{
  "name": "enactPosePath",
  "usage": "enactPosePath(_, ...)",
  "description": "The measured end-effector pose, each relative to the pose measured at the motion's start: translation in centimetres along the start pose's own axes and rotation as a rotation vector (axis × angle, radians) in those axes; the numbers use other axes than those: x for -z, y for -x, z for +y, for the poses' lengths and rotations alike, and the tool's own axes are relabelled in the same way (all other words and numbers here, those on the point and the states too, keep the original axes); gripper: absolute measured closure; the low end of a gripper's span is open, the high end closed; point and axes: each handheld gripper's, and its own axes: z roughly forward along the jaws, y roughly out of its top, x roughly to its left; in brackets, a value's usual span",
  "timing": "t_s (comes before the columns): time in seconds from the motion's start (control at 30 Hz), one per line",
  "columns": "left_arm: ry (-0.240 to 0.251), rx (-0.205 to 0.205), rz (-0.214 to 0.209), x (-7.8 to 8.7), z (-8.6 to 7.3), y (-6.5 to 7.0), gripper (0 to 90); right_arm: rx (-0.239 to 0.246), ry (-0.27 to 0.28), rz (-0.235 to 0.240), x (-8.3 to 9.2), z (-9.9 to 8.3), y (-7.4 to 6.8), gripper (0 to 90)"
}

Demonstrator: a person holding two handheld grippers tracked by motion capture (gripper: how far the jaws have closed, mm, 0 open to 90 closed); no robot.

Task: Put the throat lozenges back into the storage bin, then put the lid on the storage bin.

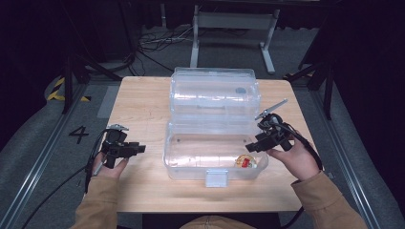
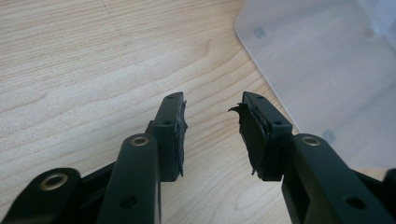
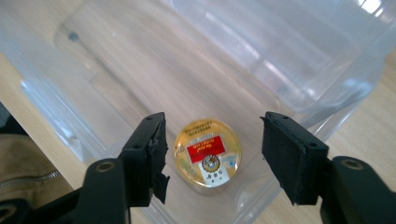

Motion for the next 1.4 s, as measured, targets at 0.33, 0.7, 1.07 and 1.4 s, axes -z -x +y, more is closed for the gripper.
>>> enactPosePath(0.33, 0.011, -0.012, -0.012, 0.2, 0.0, 0.6, 59.7, 0.041, 0.124, 0.013, 2.5, 0.8, 0.8, 49.6)
enactPosePath(0.7, 0.019, -0.041, -0.044, 0.5, 0.7, 1.7, 59.5, 0.046, 0.204, 0.007, 3.9, 2.2, 1.3, 47.8)
enactPosePath(1.07, 0.043, -0.133, -0.087, 2.1, 1.9, 4.7, 58.8, 0.085, 0.263, 0.013, 4.5, 4.8, 2.3, 46.4)
enactPosePath(1.4, 0.04, -0.224, -0.169, 3.3, 2.2, 7.8, 57.0, 0.132, 0.309, 0.04, 3.8, 7.4, 4.2, 44.5)
